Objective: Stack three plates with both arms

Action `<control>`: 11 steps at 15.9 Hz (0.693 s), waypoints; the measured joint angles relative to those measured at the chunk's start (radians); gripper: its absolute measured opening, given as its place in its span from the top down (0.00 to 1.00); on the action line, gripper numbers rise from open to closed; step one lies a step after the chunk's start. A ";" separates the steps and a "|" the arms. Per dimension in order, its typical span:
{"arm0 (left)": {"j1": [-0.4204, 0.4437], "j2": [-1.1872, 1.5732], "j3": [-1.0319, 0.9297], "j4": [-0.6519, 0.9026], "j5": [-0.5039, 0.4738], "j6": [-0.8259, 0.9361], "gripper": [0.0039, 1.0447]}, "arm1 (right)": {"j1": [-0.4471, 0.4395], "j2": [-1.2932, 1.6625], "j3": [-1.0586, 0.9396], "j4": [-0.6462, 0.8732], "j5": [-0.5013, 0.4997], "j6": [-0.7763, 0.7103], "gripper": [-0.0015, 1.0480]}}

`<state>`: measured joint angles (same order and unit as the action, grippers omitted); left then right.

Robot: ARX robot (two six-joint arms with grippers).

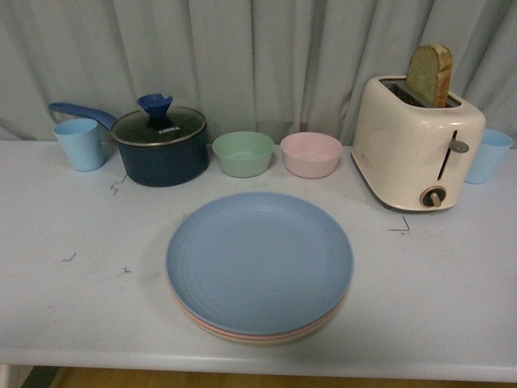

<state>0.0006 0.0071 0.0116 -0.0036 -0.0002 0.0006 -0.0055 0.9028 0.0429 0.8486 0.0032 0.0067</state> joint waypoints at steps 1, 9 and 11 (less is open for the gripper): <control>0.000 0.000 0.000 0.000 0.000 0.000 0.06 | 0.000 -0.047 -0.007 -0.040 0.000 0.000 0.98; 0.000 0.000 0.000 0.000 0.000 0.000 0.06 | 0.000 -0.383 -0.031 -0.332 0.000 0.000 0.98; 0.000 0.000 0.000 0.000 0.000 0.000 0.06 | 0.000 -0.450 -0.031 -0.401 0.000 0.000 0.98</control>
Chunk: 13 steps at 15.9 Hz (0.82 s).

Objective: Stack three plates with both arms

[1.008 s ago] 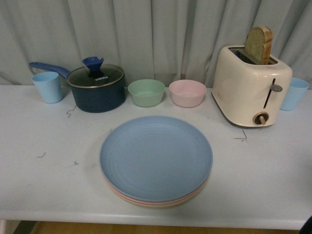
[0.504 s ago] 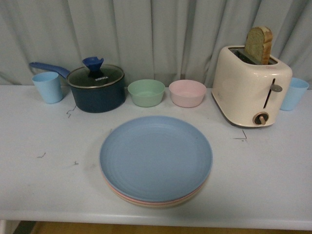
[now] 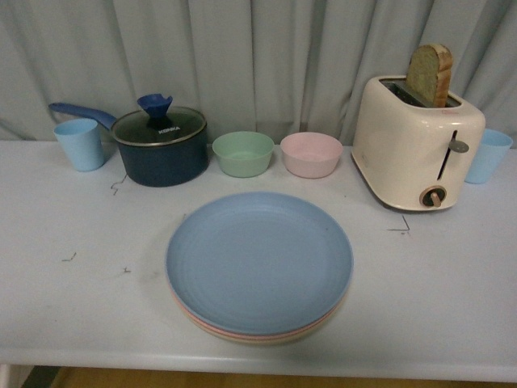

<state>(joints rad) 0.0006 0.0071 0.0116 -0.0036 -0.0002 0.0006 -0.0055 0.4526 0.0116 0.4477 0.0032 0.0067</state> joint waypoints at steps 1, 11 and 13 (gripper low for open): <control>0.000 0.000 0.000 0.000 0.000 0.000 0.06 | 0.000 -0.043 0.000 -0.038 0.000 0.000 0.98; 0.000 0.000 0.000 0.000 0.000 0.000 0.06 | 0.000 -0.336 0.001 -0.364 0.000 0.000 0.98; 0.000 0.000 0.000 0.000 -0.001 0.000 0.06 | 0.000 -0.447 0.000 -0.446 -0.002 0.000 0.98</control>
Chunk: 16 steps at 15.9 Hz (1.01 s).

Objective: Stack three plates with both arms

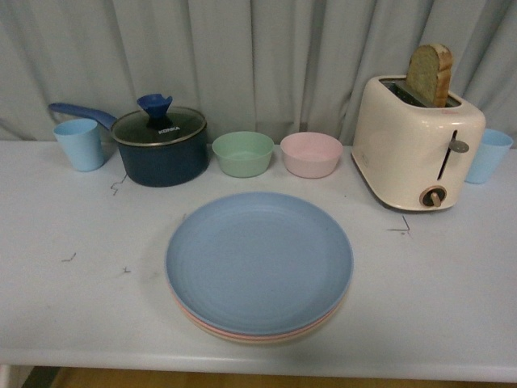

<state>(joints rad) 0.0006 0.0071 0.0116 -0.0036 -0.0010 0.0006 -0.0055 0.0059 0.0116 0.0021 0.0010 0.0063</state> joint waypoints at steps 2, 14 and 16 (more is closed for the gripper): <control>0.000 0.000 0.000 0.002 0.001 0.000 0.06 | 0.000 -0.002 0.000 -0.015 0.000 0.000 0.98; 0.000 0.000 0.000 0.000 0.001 0.000 0.06 | 0.000 -0.002 0.000 -0.006 0.000 0.000 0.16; 0.000 0.000 0.000 0.000 0.001 0.000 0.06 | 0.000 -0.002 0.000 -0.006 0.000 0.000 0.04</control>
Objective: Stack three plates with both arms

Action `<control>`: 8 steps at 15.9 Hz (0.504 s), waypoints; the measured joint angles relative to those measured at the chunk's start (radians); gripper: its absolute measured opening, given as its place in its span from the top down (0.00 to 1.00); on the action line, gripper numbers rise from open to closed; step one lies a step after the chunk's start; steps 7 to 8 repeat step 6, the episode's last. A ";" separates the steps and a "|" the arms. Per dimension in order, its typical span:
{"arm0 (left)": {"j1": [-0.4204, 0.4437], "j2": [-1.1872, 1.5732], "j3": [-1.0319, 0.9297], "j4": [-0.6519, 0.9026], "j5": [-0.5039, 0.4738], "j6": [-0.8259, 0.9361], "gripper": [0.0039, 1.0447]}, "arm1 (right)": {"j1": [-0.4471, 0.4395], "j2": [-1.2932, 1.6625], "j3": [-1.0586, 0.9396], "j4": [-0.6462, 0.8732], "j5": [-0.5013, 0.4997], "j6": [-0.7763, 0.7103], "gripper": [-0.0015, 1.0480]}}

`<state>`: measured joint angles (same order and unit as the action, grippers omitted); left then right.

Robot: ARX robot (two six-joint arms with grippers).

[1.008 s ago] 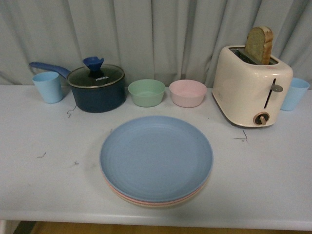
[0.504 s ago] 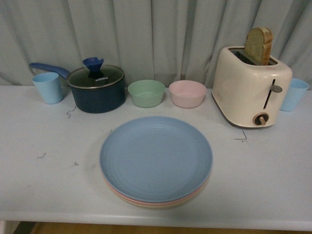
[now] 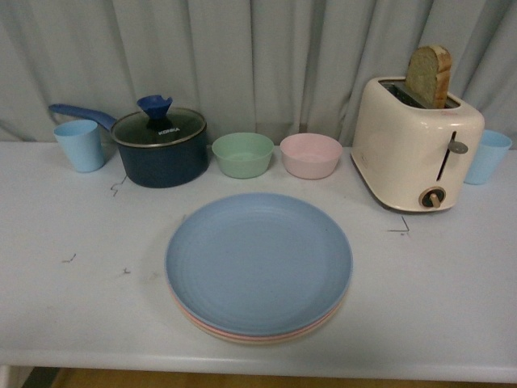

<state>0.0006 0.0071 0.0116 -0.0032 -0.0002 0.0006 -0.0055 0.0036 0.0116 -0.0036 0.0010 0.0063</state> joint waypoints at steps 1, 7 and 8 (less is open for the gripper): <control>0.000 0.000 0.000 0.000 0.000 0.000 0.06 | 0.000 0.000 0.000 0.000 0.000 0.000 0.07; 0.000 0.000 0.000 0.000 0.000 0.000 0.06 | 0.000 0.000 0.000 0.000 0.000 0.000 0.06; 0.000 0.000 0.000 0.000 0.000 0.000 0.06 | 0.000 0.000 0.000 0.000 0.000 0.000 0.06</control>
